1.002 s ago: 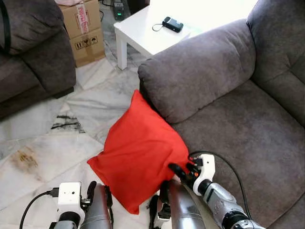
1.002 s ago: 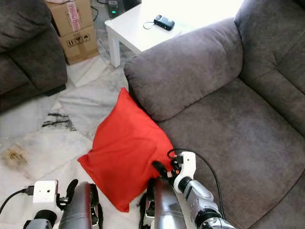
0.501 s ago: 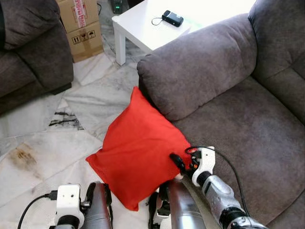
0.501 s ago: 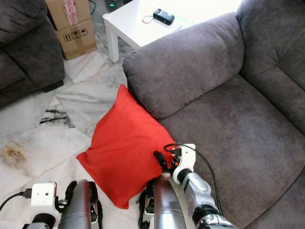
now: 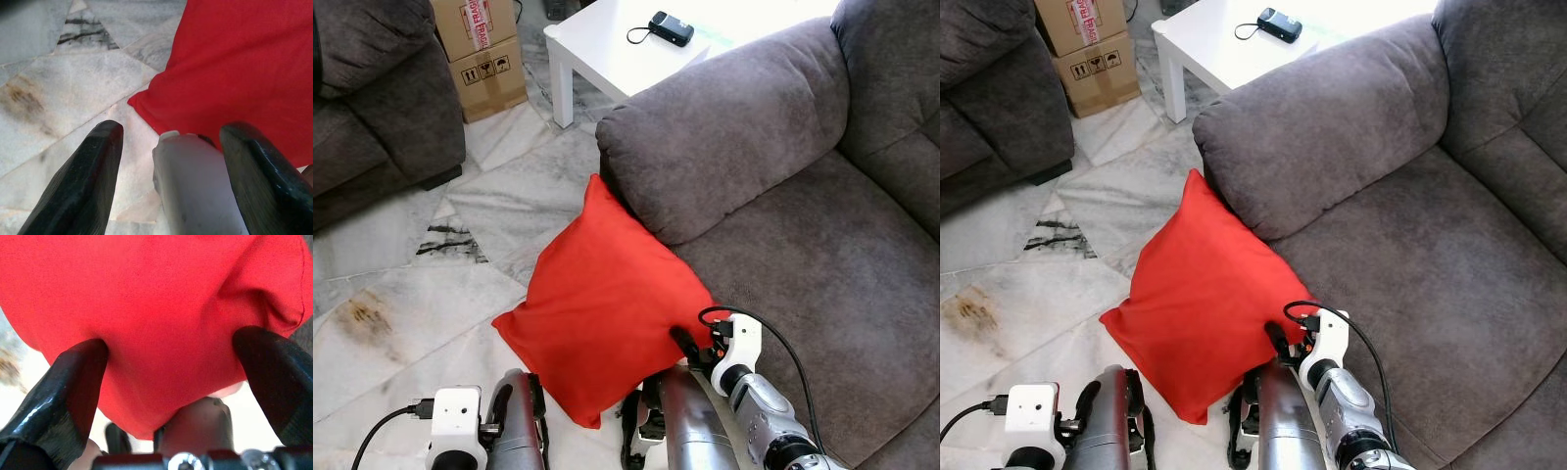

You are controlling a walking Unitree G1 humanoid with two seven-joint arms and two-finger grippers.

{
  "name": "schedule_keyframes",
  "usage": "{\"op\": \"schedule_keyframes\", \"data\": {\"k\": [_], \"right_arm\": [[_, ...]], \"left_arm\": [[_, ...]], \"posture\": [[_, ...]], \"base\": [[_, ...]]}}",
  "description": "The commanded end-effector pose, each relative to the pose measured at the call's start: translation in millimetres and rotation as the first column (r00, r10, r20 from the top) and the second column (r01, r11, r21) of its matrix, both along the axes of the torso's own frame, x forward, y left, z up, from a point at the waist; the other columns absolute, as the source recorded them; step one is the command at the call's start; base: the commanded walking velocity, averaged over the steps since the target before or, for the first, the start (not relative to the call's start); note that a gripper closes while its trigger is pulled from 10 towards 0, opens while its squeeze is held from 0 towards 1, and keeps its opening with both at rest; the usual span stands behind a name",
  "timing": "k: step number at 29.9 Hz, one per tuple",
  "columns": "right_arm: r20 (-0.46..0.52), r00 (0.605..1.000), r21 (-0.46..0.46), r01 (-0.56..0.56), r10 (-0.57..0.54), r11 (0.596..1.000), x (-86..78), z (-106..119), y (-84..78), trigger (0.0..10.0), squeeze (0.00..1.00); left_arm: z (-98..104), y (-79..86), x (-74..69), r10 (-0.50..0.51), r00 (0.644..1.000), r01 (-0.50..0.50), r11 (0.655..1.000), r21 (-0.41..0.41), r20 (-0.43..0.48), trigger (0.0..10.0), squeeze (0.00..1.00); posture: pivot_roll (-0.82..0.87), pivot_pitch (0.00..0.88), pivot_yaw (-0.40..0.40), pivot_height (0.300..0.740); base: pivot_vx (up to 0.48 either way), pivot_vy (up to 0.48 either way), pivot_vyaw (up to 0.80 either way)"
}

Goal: Move the pillow to the sofa from floor

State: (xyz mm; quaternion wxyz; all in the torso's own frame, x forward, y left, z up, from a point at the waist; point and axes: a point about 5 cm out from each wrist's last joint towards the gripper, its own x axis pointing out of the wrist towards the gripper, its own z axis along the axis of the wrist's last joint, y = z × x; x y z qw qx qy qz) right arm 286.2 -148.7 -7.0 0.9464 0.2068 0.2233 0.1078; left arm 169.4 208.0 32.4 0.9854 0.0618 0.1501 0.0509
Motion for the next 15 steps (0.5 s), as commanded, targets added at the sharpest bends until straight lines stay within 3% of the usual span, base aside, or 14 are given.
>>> {"op": "schedule_keyframes", "data": {"k": [1,2,3,4,6,7,8,15], "right_arm": [[-0.03,0.999,0.009,0.024,-0.024,1.0,-7.9,-7,-5.3,10.0,0.0],[-0.03,0.999,0.006,0.021,-0.021,1.0,-8.0,-7,-5.4,10.0,0.0],[-0.032,0.999,0.008,0.017,-0.017,1.0,-8.1,-7,-4.8,7.8,0.0],[-0.031,0.999,0.016,0.014,-0.014,1.0,-8.3,-7,-4.2,4.9,0.0],[-0.023,1.0,0.032,0.01,-0.009,0.999,-8.2,-7,-2.8,4.9,0.0],[-0.021,1.0,0.039,0.01,-0.009,0.999,-8.2,-7,-2.4,4.0,0.0],[-0.012,1.0,0.065,-0.001,0.001,0.998,-7.9,-6,0.6,0.0,0.0],[-0.002,0.999,0.114,-0.043,0.043,0.993,-9.8,-6,9.5,0.0,0.0]], "left_arm": [[-7,-2.9,-10.4,-0.008,0.999,0.008,1.0,0.0,-0.052,10.0,0.0],[-7,-3.3,-10.6,-0.007,0.999,0.007,1.0,-0.001,-0.051,10.0,0.0],[-7,-3.8,-10.9,-0.007,0.999,0.007,1.0,-0.003,-0.051,10.0,0.0],[-7,-4.3,-11.2,-0.007,0.999,0.007,1.0,-0.004,-0.052,10.0,0.0],[-6,-4.8,-11.6,-0.007,0.999,0.007,1.0,-0.007,-0.052,10.0,0.0],[-6,-5.0,-11.7,-0.007,0.999,0.007,1.0,-0.008,-0.052,10.0,0.0],[-7,-5.5,-12.0,-0.007,0.999,0.006,1.0,-0.01,-0.054,10.0,0.0],[-8,-6.8,-11.8,-0.011,0.998,0.01,1.0,-0.015,-0.058,10.0,0.0]], "posture": [[0.15,0.447,-0.177,0.638],[0.15,0.452,-0.179,0.638],[0.15,0.452,-0.179,0.638],[0.15,0.457,-0.181,0.638],[0.15,0.457,-0.181,0.638],[0.15,0.458,-0.181,0.638],[0.15,0.458,-0.181,0.638],[0.15,0.459,-0.18,0.638]], "base": [[0.0,0.0,0.0],[0.0,0.0,0.0],[0.0,0.0,0.0],[0.0,0.0,0.0],[0.0,0.0,0.0],[0.0,0.0,0.0],[0.0,0.0,0.0],[0.0,0.0,0.0]]}}
